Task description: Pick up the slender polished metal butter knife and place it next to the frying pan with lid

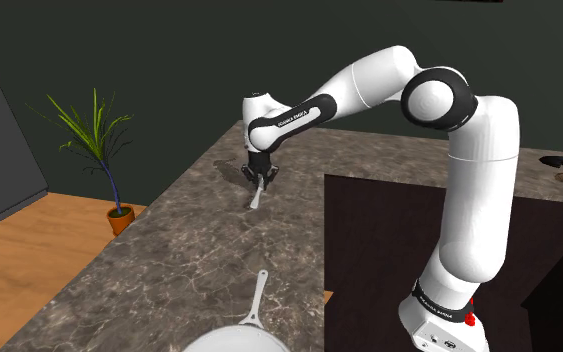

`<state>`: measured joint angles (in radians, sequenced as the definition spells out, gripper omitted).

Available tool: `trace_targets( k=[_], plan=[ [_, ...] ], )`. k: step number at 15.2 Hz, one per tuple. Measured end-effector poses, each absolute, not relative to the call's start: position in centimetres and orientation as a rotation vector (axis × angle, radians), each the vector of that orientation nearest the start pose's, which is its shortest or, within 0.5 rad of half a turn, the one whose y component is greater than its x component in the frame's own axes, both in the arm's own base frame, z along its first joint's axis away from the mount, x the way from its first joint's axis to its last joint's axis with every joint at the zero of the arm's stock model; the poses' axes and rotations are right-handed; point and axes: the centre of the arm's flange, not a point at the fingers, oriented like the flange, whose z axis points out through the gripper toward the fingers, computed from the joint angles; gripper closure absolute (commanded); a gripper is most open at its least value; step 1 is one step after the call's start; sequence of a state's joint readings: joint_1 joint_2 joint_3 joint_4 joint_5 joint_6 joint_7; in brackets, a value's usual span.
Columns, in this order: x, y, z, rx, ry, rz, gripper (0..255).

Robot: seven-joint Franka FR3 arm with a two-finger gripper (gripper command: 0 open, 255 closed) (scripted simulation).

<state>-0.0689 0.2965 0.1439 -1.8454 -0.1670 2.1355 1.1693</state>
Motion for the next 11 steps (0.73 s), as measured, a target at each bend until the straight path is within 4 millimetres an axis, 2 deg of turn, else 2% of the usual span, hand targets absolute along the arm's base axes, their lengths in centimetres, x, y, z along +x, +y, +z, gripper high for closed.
trace_targets(
  k=[11],
  plan=[
    [62.5,3.5,42.5,-2.819,1.56,-0.09,255]
  ],
)
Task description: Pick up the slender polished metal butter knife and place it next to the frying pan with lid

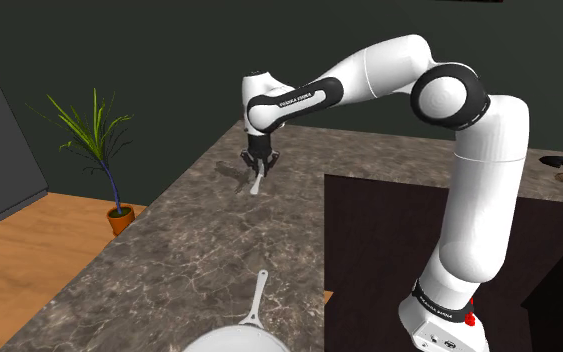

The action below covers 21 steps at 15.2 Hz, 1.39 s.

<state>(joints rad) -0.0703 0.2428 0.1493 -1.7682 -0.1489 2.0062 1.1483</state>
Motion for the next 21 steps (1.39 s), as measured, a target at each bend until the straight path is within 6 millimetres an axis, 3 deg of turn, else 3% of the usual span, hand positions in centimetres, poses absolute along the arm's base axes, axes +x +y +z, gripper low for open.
trace_targets(
  k=[3,6,21],
  plan=[
    [62.5,3.3,44.0,-2.819,1.56,-0.09,255],
    [61.5,6.0,44.7,-2.819,1.559,-0.09,255],
    [54.3,24.4,44.7,-2.821,1.558,-0.09,255]
  ],
)
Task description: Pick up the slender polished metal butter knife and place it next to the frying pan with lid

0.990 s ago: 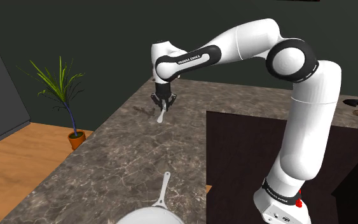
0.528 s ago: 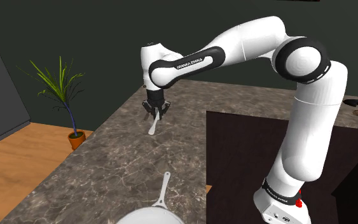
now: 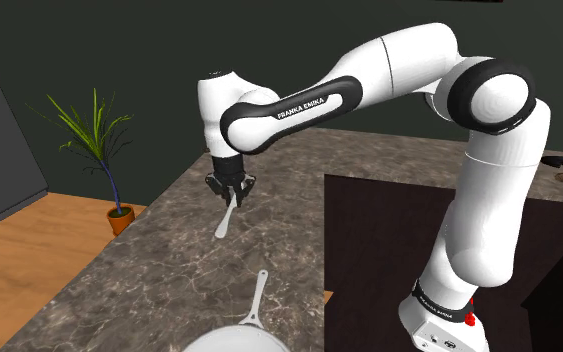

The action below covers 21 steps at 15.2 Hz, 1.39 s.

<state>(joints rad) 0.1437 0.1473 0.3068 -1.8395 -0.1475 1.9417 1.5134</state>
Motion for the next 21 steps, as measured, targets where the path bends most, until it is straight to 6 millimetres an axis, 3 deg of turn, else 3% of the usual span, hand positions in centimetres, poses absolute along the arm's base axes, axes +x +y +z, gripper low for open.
trace_targets(
  k=[3,5,21],
  plan=[
    [53.2,27.4,44.4,-2.821,1.558,-0.09,255],
    [52.9,27.9,43.7,-2.82,1.559,-0.09,255],
    [52.8,27.9,35.2,-2.82,1.56,-0.089,255]
  ],
)
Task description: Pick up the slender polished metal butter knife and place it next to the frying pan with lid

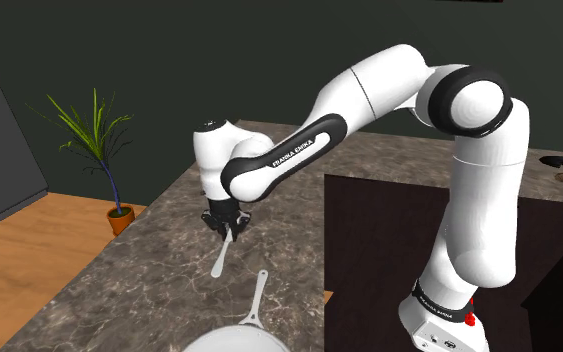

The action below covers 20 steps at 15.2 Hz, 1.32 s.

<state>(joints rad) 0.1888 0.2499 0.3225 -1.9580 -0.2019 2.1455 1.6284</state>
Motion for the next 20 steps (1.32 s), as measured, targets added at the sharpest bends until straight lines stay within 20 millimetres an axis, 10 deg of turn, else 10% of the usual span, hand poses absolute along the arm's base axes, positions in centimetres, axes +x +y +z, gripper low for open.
trace_targets(
  k=[8,9,15,20],
  plan=[
    [52.8,27.9,34.4,-2.82,1.56,-0.09,255],
    [52.8,27.9,34.4,-2.82,1.56,-0.09,0],
    [52.8,27.9,34.4,-2.82,1.56,-0.09,0],
    [52.9,28.5,39.0,-2.818,1.56,-0.091,0]
  ],
)
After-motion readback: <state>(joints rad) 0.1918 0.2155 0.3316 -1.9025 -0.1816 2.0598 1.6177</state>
